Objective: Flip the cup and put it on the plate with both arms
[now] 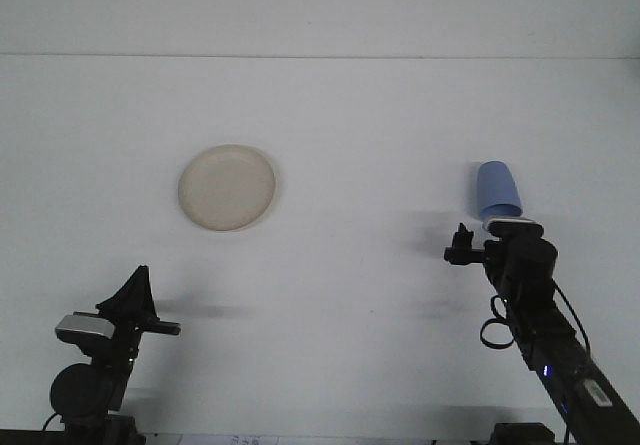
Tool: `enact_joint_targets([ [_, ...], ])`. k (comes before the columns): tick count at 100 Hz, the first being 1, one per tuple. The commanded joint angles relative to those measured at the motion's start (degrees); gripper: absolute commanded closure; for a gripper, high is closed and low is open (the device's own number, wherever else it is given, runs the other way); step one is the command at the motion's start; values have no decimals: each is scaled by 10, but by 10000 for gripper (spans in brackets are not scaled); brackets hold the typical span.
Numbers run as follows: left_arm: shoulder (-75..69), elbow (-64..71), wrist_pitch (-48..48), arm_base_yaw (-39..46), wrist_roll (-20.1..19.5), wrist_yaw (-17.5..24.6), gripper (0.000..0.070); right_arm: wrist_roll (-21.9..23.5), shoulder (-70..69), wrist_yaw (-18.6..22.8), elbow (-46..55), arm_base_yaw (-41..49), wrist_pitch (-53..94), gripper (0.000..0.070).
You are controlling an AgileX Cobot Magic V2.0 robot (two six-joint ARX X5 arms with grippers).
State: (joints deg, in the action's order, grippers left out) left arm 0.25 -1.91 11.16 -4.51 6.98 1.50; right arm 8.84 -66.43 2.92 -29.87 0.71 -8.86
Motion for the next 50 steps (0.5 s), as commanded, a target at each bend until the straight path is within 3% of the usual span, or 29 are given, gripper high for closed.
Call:
enact_joint_targets([
  [1,-1,11,8,0,2,2,685,3,-39,0,-6,1,-52,171],
  [13,-1,11,8,0,2,2,685,2,-110,-1,-17,-2,-125,176],
  [37,-1,11,8,0,2,2,685,-3,-240,1,-106,-14,-135,190],
  [43,-1,11,8,0,2,2,685,-3,-265,1,-129,-16,-134,307],
  [50,-1,11,8,0,2,2,685,-5,-282,1,-148,-16,-134,585],
])
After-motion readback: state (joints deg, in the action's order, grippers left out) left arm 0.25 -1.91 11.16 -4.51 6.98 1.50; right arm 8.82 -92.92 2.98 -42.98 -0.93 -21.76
